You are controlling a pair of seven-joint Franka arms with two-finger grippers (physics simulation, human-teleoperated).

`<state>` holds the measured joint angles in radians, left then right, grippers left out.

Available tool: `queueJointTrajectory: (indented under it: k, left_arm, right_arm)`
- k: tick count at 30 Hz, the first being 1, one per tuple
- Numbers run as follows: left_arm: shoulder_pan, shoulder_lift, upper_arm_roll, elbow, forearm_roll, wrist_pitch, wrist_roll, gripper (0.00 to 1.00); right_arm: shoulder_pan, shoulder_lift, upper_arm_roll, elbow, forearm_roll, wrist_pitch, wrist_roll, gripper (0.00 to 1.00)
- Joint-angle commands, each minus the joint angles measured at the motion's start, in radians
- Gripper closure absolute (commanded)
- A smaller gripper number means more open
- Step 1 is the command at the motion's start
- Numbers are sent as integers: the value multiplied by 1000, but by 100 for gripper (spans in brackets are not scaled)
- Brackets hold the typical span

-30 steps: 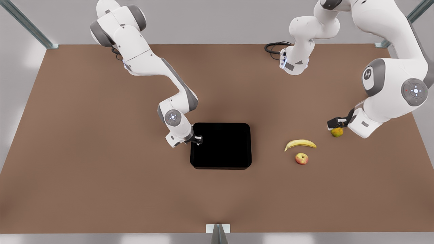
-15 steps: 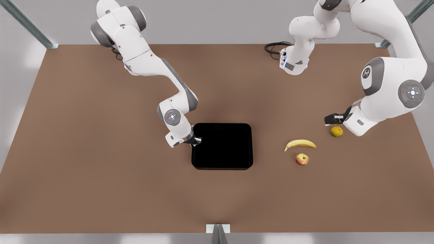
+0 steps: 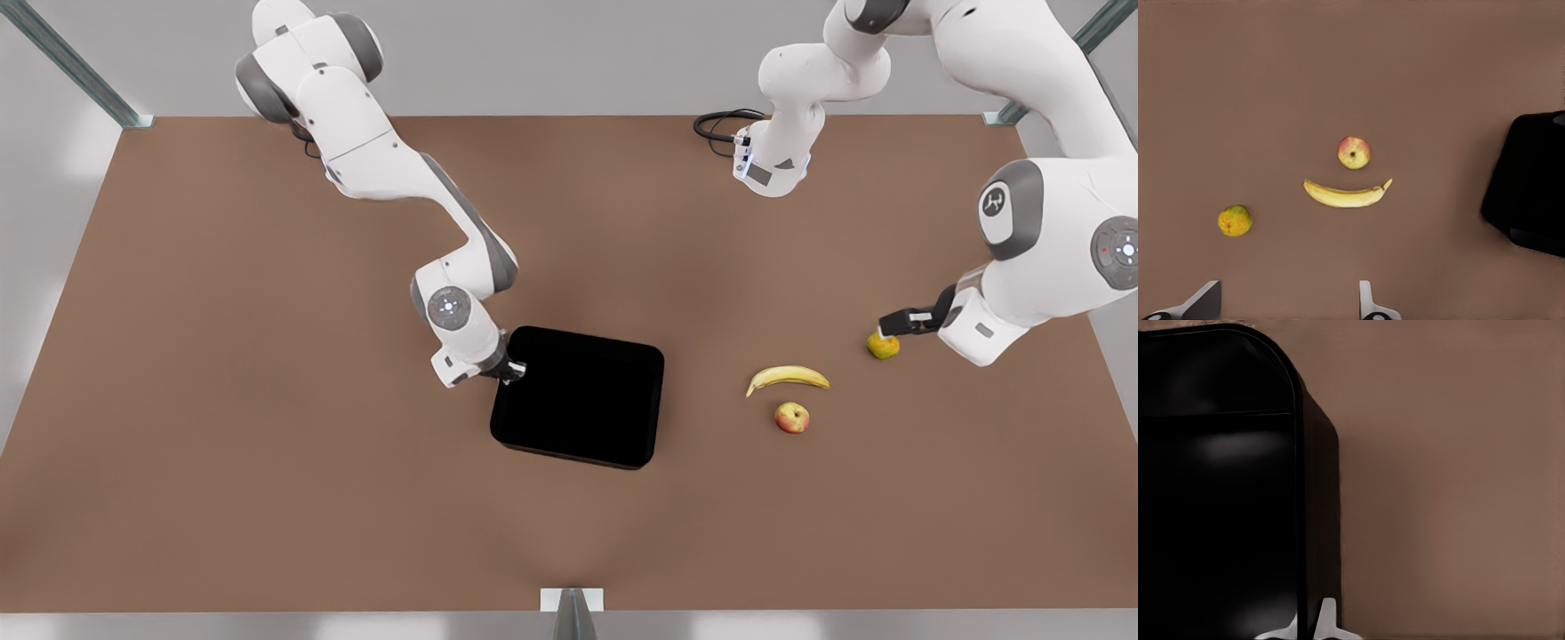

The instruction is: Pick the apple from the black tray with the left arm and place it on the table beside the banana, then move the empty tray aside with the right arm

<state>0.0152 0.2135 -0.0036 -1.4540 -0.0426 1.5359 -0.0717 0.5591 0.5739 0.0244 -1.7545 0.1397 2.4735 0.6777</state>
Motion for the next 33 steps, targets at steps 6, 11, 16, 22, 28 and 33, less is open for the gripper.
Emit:
queueJointTrajectory:
  k: [6, 11, 16, 22, 28, 33]
  left_arm:
    - [3, 3, -39, 9, 9, 15, -8, 0]
    - [8, 7, -39, 15, 9, 15, -14, 0]
    - [9, 10, -41, 27, 7, 15, -16, 0]
    - [2, 10, -42, 30, 10, 13, -14, 0]
    - [2, 10, -45, 35, 7, 9, -7, 0]
    - [3, 12, -44, 33, 18, 15, 59, 0]
  right_arm:
    - [-108, -203, -9, 3, -9, -310, -228, 86]
    - [-370, -370, -12, 10, -9, -597, -674, 86]
    - [-637, -390, -21, 102, -11, -763, -1176, 86]
    - [-780, -336, -17, 132, -9, -742, -1577, 86]
    - [-771, -210, -9, 121, -15, -550, -1607, 86]
    - [-768, -149, -6, 124, -43, -493, -1606, 86]
